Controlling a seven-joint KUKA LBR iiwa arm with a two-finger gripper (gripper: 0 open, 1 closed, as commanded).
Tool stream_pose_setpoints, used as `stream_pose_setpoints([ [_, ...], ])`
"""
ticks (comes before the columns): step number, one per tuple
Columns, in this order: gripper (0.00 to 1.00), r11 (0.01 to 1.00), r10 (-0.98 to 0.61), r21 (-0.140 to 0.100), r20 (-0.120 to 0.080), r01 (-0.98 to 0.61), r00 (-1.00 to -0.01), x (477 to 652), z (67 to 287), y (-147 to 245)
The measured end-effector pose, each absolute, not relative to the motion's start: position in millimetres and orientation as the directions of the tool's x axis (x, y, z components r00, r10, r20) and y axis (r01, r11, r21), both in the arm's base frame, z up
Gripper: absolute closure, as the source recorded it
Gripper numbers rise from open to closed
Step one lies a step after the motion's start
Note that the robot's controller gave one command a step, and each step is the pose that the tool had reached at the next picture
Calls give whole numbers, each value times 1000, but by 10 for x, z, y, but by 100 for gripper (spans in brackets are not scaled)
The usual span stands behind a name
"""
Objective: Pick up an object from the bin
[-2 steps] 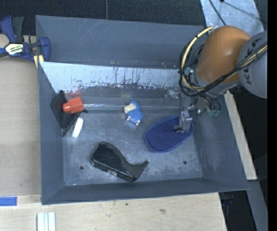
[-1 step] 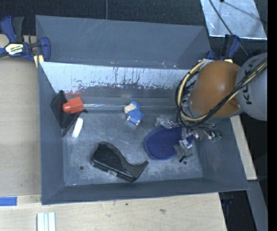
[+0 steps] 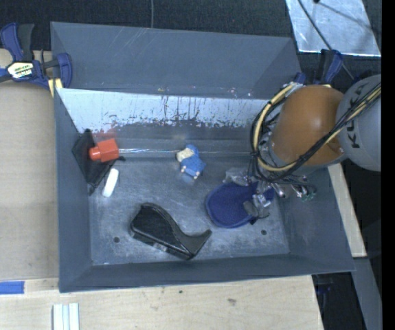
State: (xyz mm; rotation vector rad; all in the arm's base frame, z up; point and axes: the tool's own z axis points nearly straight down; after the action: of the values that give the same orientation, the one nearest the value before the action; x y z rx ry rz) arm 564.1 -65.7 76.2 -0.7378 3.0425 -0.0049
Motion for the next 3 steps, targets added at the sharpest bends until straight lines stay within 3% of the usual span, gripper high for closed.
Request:
stream_pose_setpoints([
  [1,100,889,-458,-6,-10,-458,-889,5298,2200,-513],
  [2,0,889,-457,-1,-3,-457,-889,5286,2156,-516],
  [3,0,720,-694,2,3,-694,-720,4870,1315,-1283],
])
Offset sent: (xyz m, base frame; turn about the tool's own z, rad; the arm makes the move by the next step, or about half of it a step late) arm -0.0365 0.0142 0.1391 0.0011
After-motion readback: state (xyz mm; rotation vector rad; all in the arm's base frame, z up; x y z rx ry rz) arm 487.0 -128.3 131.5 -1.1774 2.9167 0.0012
